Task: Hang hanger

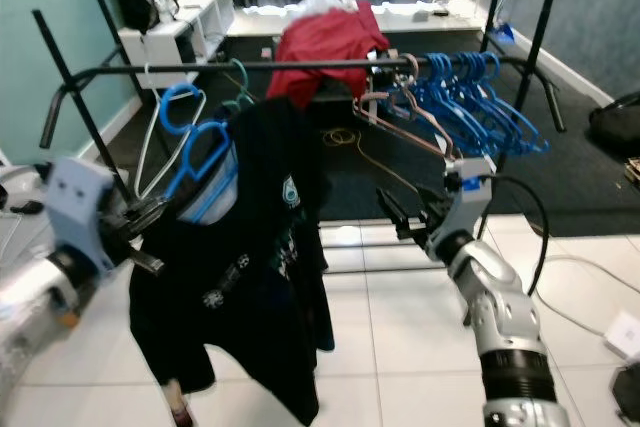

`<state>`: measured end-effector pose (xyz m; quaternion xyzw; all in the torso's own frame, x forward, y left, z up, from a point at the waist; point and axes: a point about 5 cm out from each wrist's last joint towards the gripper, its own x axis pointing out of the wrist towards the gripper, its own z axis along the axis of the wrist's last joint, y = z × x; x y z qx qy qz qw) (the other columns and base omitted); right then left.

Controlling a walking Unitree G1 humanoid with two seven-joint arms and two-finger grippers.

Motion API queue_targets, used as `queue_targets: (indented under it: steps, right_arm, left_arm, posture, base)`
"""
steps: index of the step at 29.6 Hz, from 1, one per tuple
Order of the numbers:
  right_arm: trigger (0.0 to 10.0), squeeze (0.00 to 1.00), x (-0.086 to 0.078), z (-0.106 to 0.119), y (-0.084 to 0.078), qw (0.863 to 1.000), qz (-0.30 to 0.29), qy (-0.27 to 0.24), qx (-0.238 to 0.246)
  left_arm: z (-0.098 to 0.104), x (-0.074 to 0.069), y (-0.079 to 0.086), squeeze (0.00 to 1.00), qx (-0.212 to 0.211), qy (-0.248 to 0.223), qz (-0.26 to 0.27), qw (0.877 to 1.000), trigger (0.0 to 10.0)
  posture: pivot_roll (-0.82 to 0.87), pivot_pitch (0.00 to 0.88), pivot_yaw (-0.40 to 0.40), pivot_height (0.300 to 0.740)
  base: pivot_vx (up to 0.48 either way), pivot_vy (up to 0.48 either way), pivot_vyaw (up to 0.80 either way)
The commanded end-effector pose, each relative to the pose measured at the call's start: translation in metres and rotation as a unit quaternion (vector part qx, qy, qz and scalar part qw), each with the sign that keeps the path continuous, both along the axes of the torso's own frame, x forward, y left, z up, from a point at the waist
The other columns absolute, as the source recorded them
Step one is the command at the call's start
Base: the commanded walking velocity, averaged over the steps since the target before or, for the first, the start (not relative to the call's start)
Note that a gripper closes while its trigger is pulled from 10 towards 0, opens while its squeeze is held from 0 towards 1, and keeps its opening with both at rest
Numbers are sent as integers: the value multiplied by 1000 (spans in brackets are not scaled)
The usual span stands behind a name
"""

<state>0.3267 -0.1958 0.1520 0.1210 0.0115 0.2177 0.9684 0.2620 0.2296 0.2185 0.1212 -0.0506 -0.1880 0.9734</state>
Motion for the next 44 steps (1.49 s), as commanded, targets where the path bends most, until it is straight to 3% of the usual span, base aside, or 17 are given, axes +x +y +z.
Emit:
queue_targets:
  steps: [1, 3, 6, 9, 11, 14, 16, 19, 24, 26, 29, 32, 44]
  right_arm:
    - [10000, 0, 0, 2, 7, 1000, 19, -1, 5]
    - [10000, 0, -3, 6, 11, 999, 42, -9, -2]
    - [10000, 0, -4, 8, 9, 999, 48, -12, -4]
    - [10000, 0, -8, 29, -14, 996, 51, -41, 54]
    - [10000, 0, -12, 37, -20, 994, 63, -57, 71]
    - [10000, 0, -27, 53, -22, 984, 137, -93, 63]
    - [10000, 0, -27, 53, -22, 984, 137, -93, 63]
    - [10000, 0, -40, 53, -27, 978, 183, -92, 32]
    - [10000, 0, -44, 53, -30, 978, 189, -88, 27]
    - [10000, 0, -54, 47, -29, 971, 229, -64, 9]
    - [10000, 0, -57, 45, -28, 969, 239, -56, 2]
    - [10000, 0, -57, 46, -26, 968, 244, -56, 7]
    - [10000, 0, -57, 54, -33, 969, 237, -72, 15]
  left_arm:
    - [9, -1, 4, 0, 8, -3, -21, 1000, 10000]
    - [20, -7, 5, 0, 56, 9, -87, 995, 10000]
    - [22, -10, 5, 0, 76, 18, -111, 991, 10000]
    - [35, -21, 15, 0, 124, 43, -164, 978, 10000]
    - [39, -25, 19, 0, 136, 52, -178, 973, 10000]
    - [53, -29, 27, 0, 156, 60, -197, 966, 10000]
    - [53, -29, 27, 0, 156, 60, -197, 966, 10000]
    - [68, -30, 35, 0, 162, 53, -206, 964, 10000]
    - [73, -30, 36, 0, 165, 46, -205, 964, 10000]
    - [82, -31, 24, 0, 152, 22, -240, 959, 10000]
    - [85, -32, 18, 0, 145, 15, -256, 956, 10000]
    - [88, -39, 4, 0, 133, 16, -308, 942, 10000]
    - [93, -48, -1, 0, 140, 31, -348, 927, 10000]
  posture:
    - [-48, 0, 13, 740]
    - [-52, 0, 16, 740]
    - [-52, 0, 15, 740]
    - [-57, 0, 13, 740]
    - [-57, 0, 14, 740]
    - [-57, 0, 18, 740]
    - [-57, 0, 18, 740]
    - [-57, 0, 18, 740]
    - [-59, 0, 22, 740]
    - [-66, 0, 26, 740]
    - [-66, 0, 26, 740]
    - [-64, 0, 26, 740]
    - [-62, 0, 29, 740]
  base:
    - [0, 0, 0]
    - [0, 0, 0]
    - [0, 0, 0]
    - [0, 0, 0]
    - [0, 0, 0]
    - [0, 0, 0]
    - [0, 0, 0]
    - [0, 0, 0]
    - [0, 0, 0]
    - [0, 0, 0]
    - [0, 0, 0]
    - [0, 0, 0]
    - [0, 0, 0]
